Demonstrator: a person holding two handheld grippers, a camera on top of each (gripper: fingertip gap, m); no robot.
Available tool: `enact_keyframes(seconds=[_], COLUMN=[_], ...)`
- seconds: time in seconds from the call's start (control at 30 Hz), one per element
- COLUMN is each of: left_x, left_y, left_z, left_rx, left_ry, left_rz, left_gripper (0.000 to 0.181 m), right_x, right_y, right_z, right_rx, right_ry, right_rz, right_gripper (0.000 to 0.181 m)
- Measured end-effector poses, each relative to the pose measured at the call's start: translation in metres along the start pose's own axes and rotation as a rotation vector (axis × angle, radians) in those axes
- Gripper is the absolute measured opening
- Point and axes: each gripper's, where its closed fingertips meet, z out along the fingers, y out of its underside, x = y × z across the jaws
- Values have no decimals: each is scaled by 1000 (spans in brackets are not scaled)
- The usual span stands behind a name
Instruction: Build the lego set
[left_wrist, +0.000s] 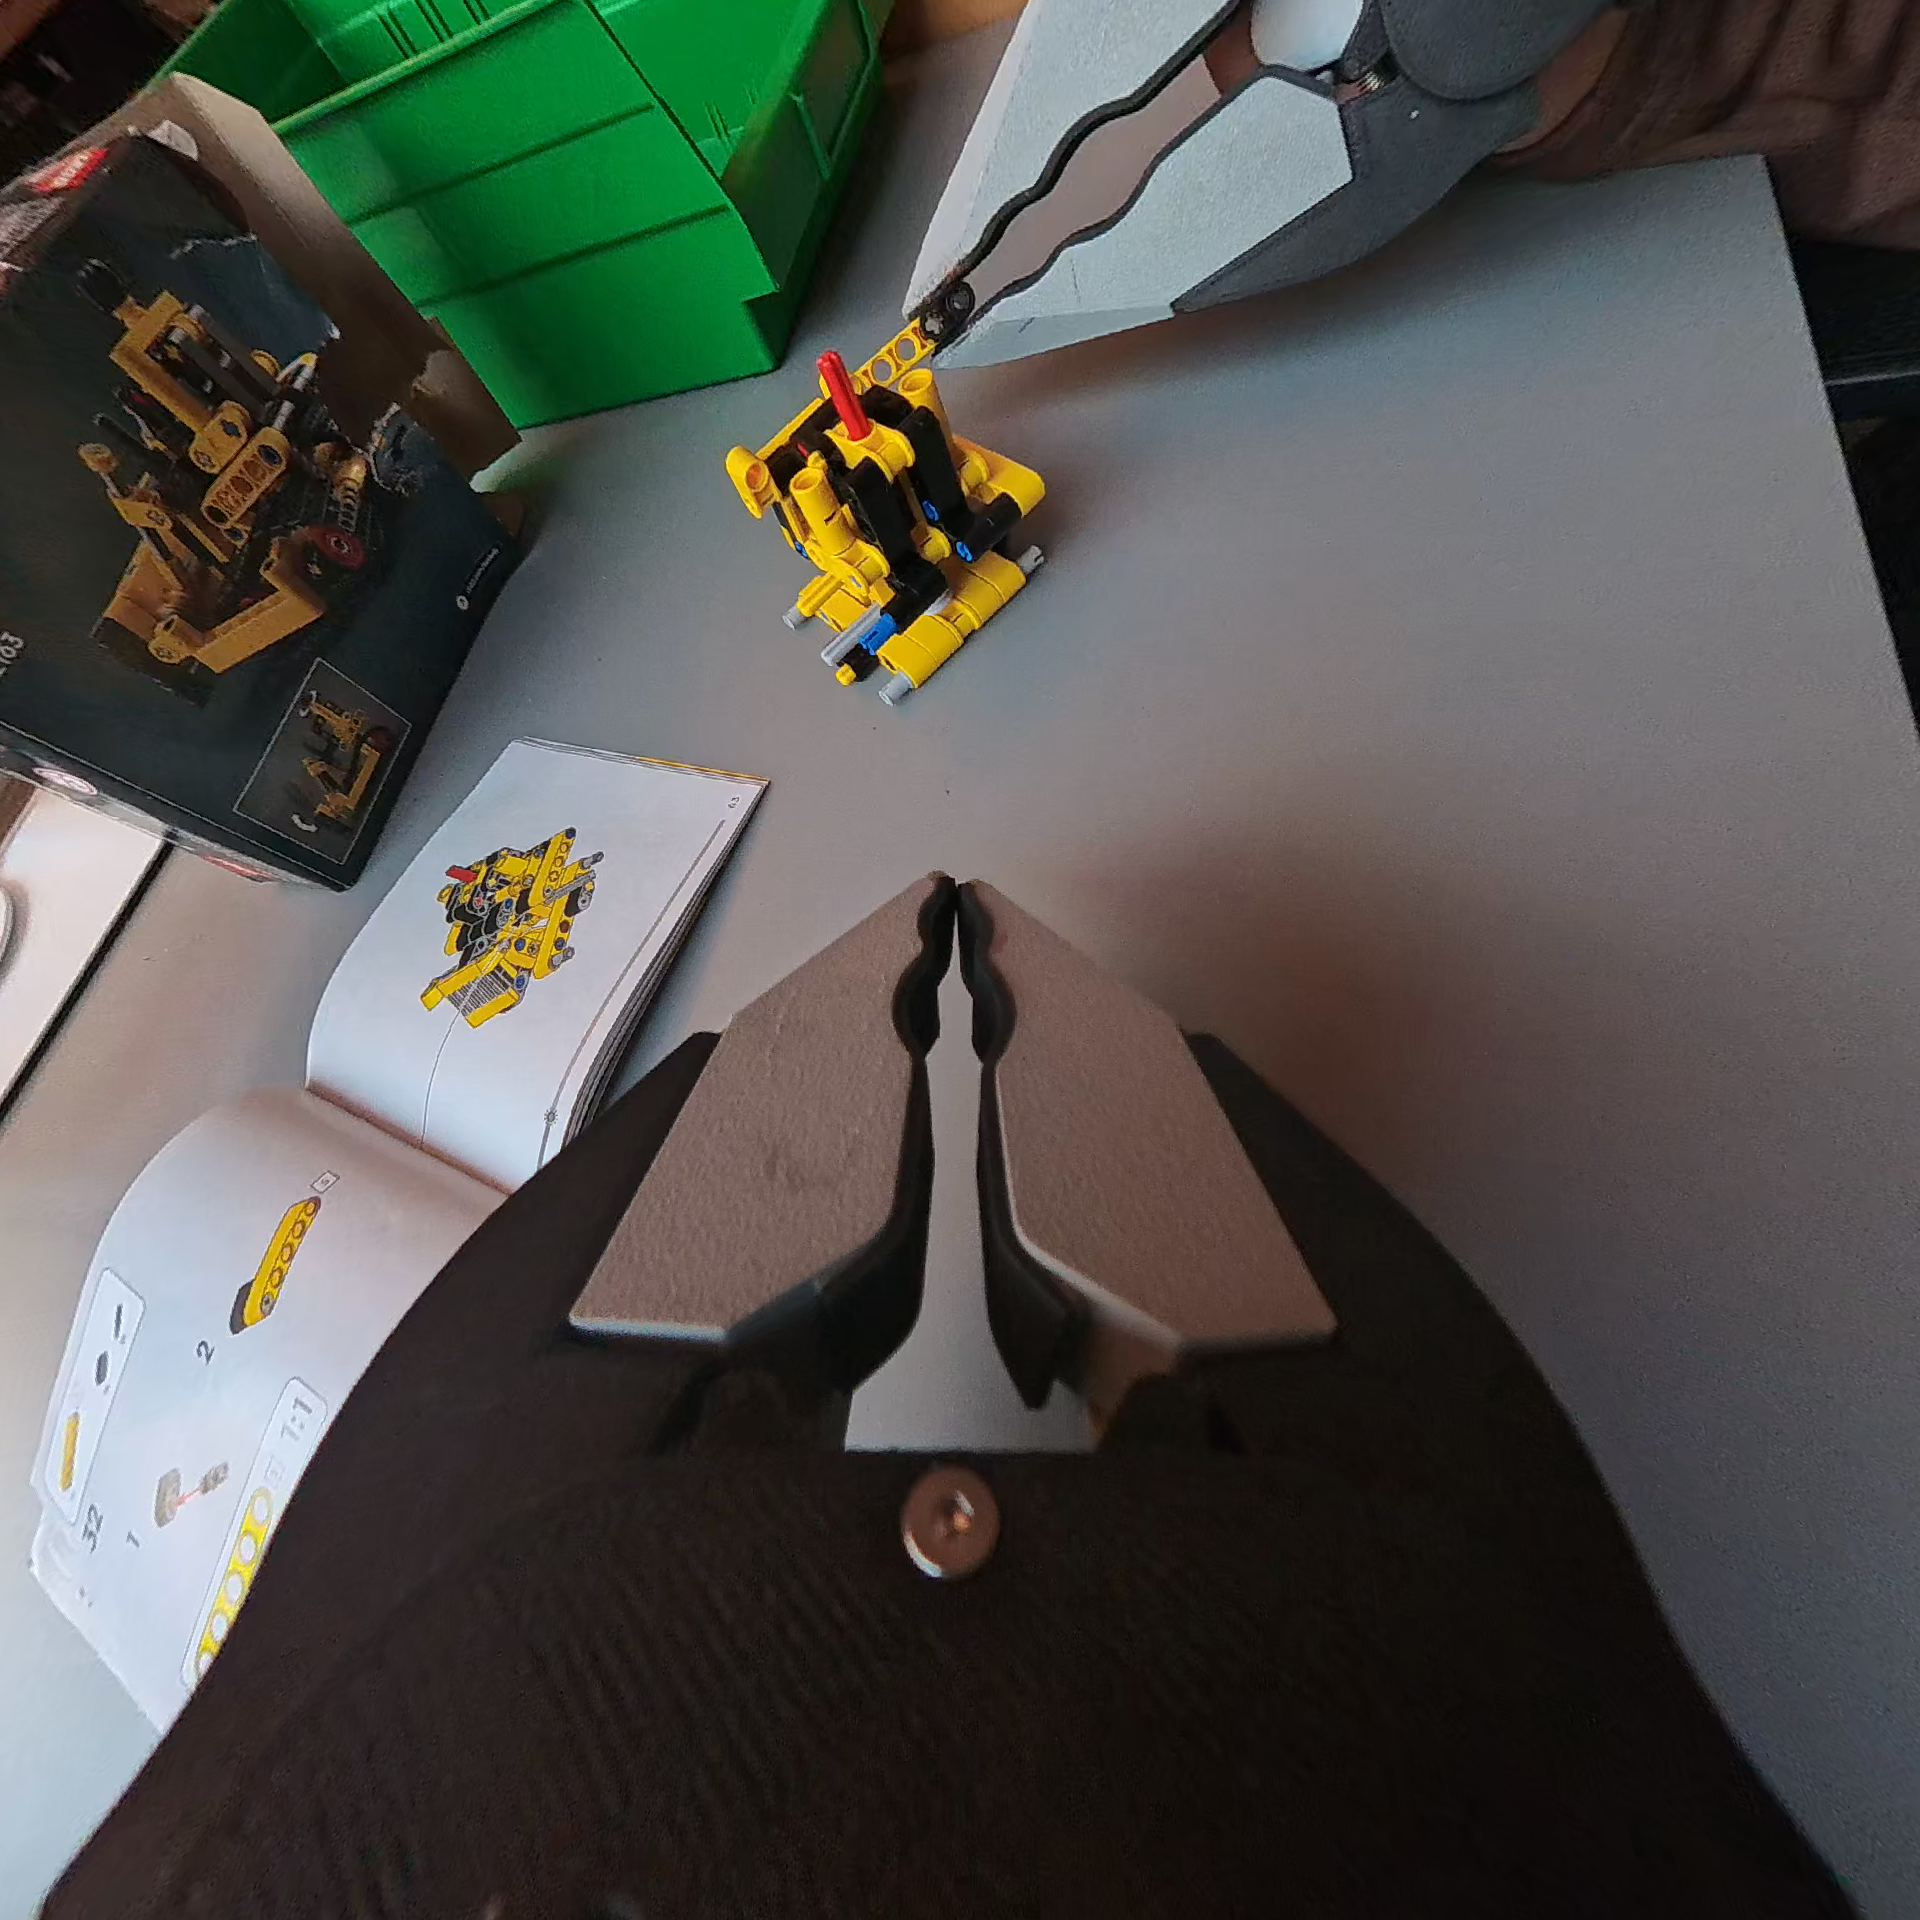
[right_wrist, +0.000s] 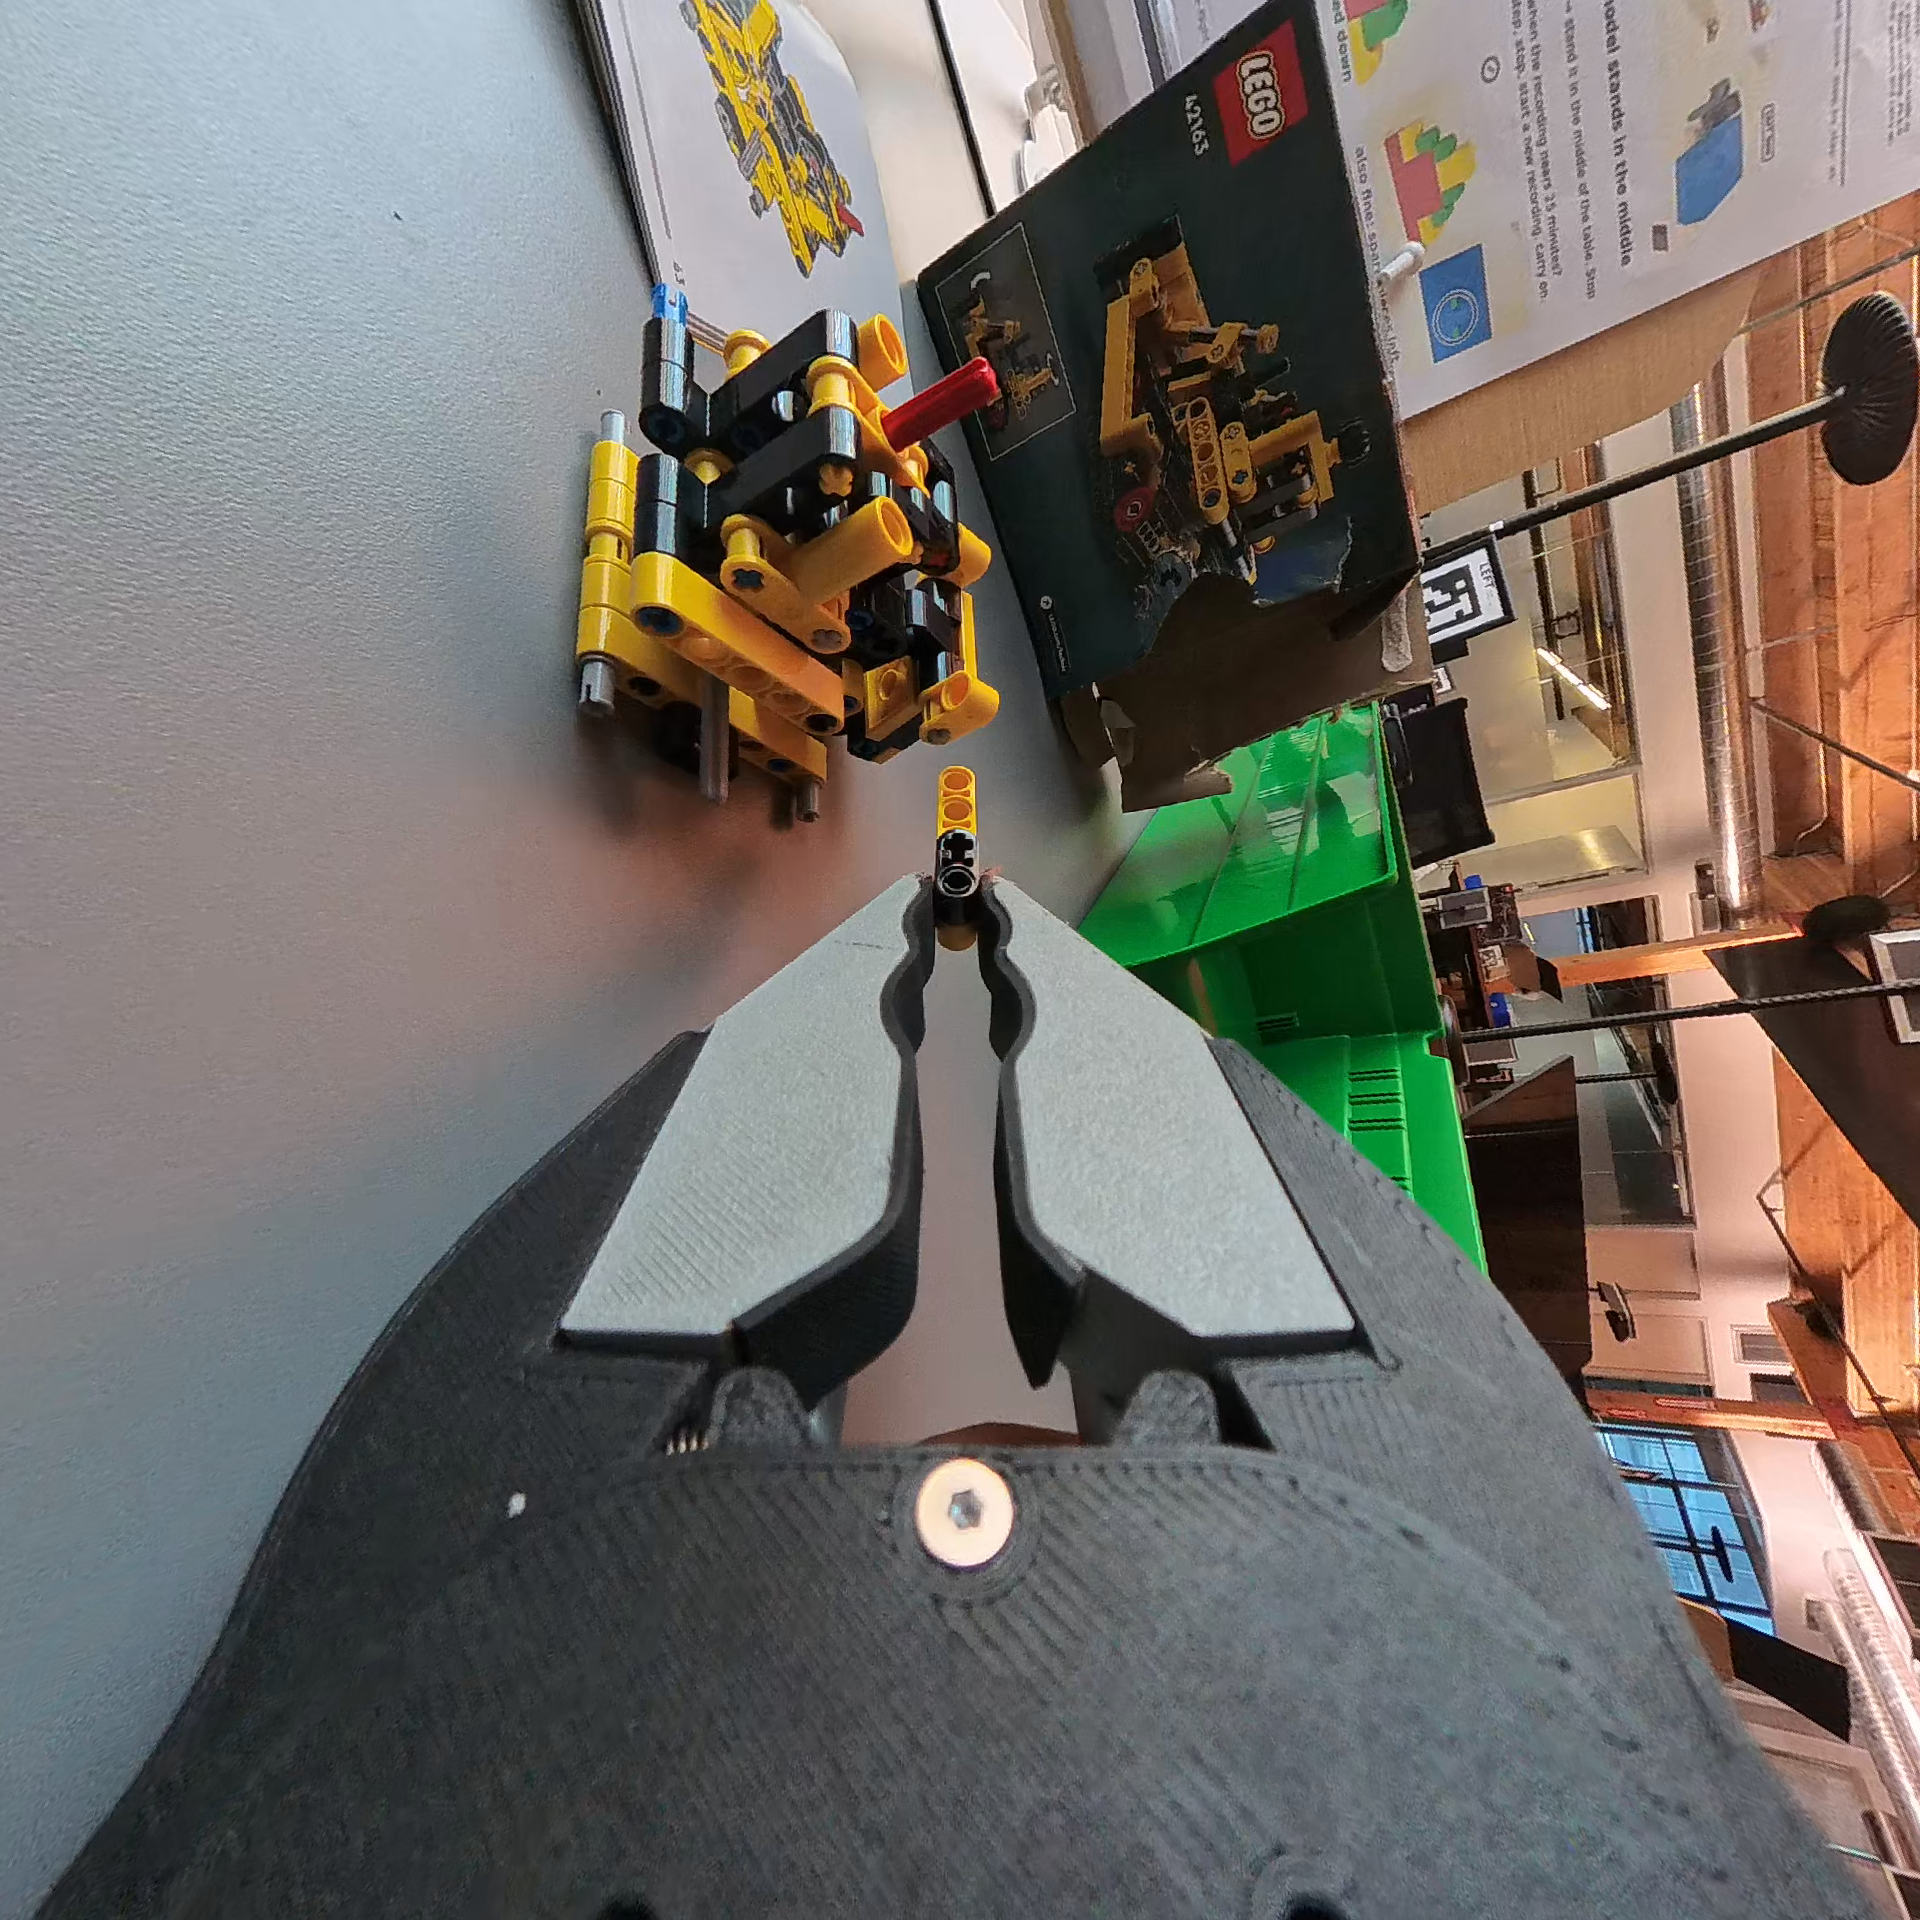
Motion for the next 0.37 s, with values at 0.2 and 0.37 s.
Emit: enact_keyframes(seconds=[0.2,0.37], left_x=[0,0], left_y=[0,0], left_z=[0,0], left_rx=[1,0], left_ry=[-1,0], left_rz=[2,1], left_gripper=[0,0], right_x=[0,0], right_y=[0,0], right_z=[0,0], right_rx=[2,1], right_ry=[-1,-1], right_rz=[2,2], right_gripper=[4,4])
